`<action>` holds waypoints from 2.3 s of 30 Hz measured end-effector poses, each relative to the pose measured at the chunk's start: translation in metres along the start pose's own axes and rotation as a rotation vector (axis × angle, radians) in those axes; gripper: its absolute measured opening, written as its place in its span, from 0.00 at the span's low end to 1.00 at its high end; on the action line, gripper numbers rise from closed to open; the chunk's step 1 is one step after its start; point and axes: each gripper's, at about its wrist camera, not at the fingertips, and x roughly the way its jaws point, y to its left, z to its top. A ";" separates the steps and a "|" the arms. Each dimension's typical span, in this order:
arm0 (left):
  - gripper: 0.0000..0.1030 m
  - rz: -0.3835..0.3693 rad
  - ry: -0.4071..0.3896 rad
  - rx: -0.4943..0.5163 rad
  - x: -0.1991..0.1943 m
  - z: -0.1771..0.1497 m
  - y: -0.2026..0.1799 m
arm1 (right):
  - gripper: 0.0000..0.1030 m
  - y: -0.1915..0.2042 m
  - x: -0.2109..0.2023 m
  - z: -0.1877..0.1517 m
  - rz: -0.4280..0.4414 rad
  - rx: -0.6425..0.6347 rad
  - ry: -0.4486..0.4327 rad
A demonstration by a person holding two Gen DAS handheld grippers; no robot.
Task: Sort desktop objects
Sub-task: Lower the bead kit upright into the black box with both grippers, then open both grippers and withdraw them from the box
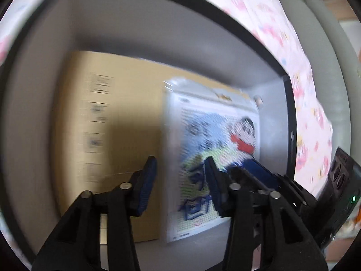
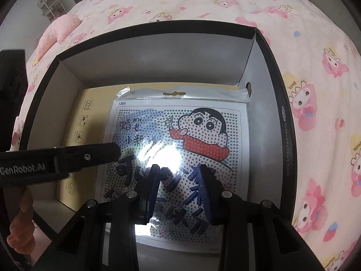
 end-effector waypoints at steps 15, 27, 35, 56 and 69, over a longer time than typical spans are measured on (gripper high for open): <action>0.39 -0.039 0.088 0.028 0.014 -0.003 0.004 | 0.30 -0.004 0.004 -0.002 0.048 0.013 0.045; 0.28 0.003 0.056 0.037 0.009 0.000 0.021 | 0.30 -0.002 0.002 -0.005 -0.046 -0.024 0.023; 0.36 0.000 -0.099 0.095 -0.023 -0.051 0.018 | 0.39 0.007 -0.007 -0.004 0.019 0.007 0.007; 0.59 0.056 -0.529 0.301 -0.142 -0.145 -0.039 | 0.49 0.050 -0.143 -0.062 -0.124 0.009 -0.433; 0.59 0.084 -0.610 0.366 -0.189 -0.189 -0.042 | 0.50 0.079 -0.187 -0.103 -0.160 0.018 -0.508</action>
